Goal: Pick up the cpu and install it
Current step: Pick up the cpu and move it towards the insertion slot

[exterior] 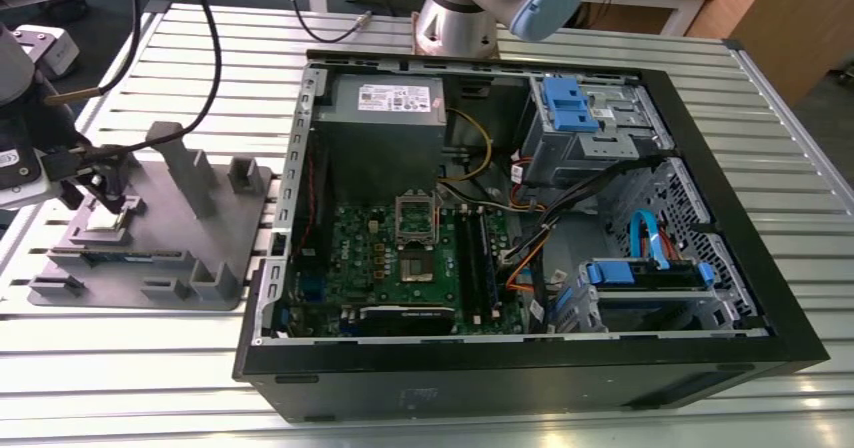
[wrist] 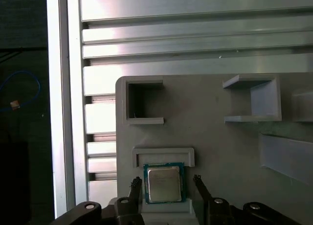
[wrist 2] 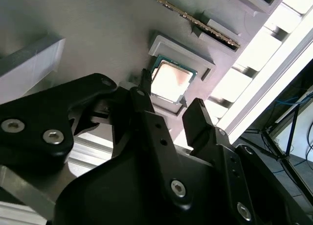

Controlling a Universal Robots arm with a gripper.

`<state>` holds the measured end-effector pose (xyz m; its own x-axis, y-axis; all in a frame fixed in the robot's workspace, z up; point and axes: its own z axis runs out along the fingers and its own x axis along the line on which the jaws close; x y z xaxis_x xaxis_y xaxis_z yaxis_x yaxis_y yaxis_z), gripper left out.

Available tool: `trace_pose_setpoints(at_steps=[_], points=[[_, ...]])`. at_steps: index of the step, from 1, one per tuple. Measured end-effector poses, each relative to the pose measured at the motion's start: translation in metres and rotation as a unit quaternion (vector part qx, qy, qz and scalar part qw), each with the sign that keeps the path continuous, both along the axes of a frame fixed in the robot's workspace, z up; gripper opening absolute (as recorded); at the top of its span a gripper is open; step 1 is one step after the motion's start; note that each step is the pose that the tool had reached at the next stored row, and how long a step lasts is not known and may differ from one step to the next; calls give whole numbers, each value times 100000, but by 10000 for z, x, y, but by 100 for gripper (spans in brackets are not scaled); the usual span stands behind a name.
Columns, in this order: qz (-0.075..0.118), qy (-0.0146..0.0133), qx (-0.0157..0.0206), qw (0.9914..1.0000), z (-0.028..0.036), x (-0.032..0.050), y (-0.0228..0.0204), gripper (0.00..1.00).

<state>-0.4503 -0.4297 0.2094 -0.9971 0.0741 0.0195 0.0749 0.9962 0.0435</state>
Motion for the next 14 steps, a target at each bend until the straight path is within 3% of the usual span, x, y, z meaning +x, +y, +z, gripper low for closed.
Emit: trace_pose_setpoints(at_steps=[1, 2, 6, 12, 14], points=[[-1, -2, 2, 100000, 0, 0, 0, 47], [-2, -3, 2, 100000, -1, 0, 0, 53], [-3, -54, 11, 100000, -15, 0, 0, 53], [127, -735, -2, 99997, -79, 0, 0, 53], [173, -817, 1, 99997, -87, 0, 0, 53]])
